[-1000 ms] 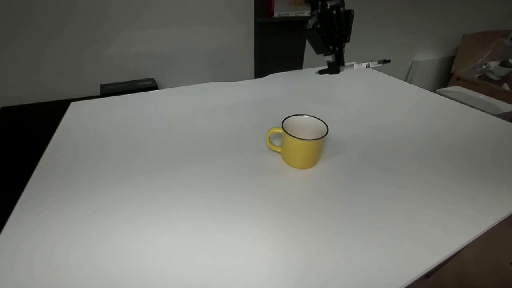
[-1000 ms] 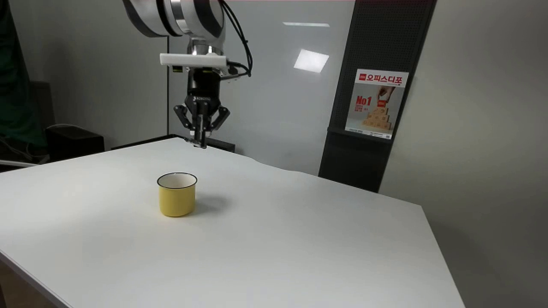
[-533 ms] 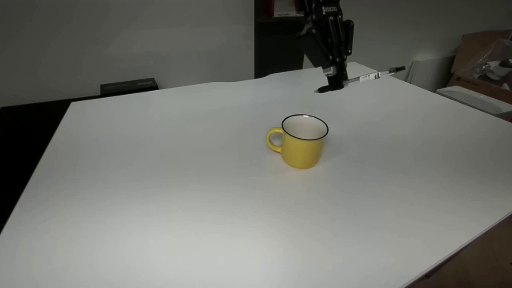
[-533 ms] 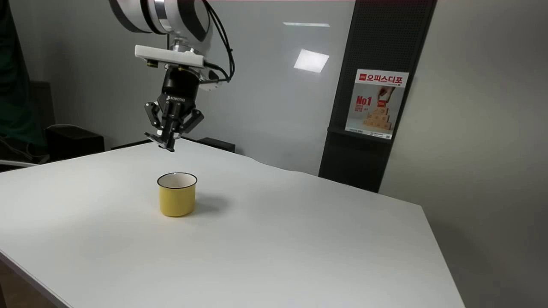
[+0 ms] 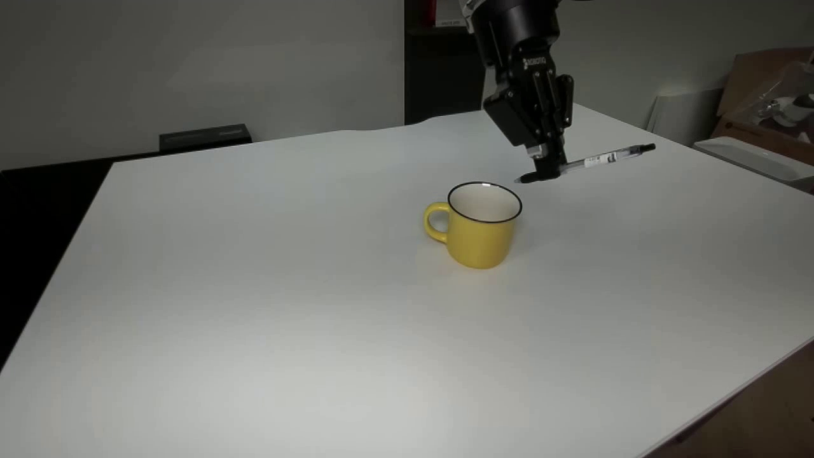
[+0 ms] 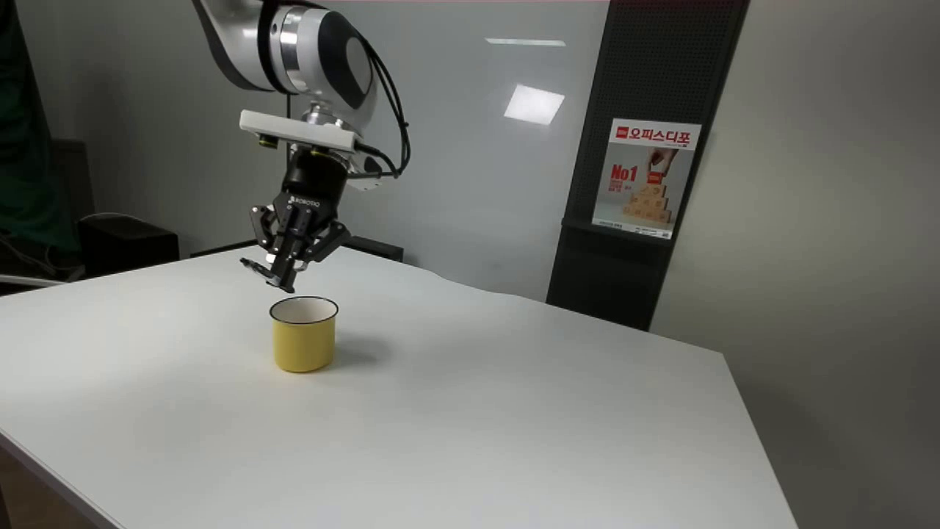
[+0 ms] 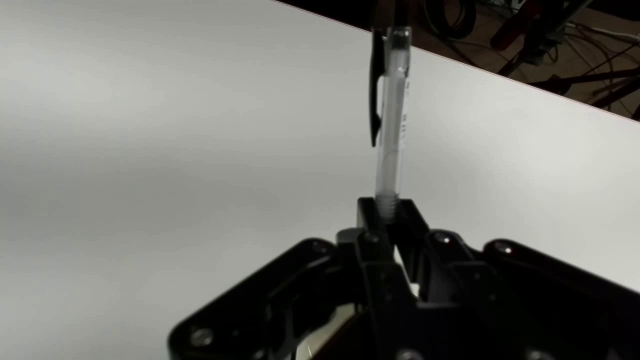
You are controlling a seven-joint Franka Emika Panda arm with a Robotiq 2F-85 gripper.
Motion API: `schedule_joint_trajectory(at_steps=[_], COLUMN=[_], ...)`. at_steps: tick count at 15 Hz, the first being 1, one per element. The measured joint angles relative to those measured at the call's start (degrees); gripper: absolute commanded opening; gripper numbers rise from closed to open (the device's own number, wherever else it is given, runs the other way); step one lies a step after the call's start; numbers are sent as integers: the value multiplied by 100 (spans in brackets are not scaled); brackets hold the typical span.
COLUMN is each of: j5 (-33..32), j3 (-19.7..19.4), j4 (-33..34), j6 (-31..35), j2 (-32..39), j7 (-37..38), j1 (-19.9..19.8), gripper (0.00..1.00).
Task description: Put the pen inside the mug cup
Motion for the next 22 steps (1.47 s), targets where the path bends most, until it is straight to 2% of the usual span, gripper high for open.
schedule_joint_trajectory(at_steps=[10,22], j5=[189,189], j3=[-3,53], j4=[400,1605], j6=[14,-183], j2=[552,1508], j7=[-95,-330], j1=[-174,-159], gripper=[3,3])
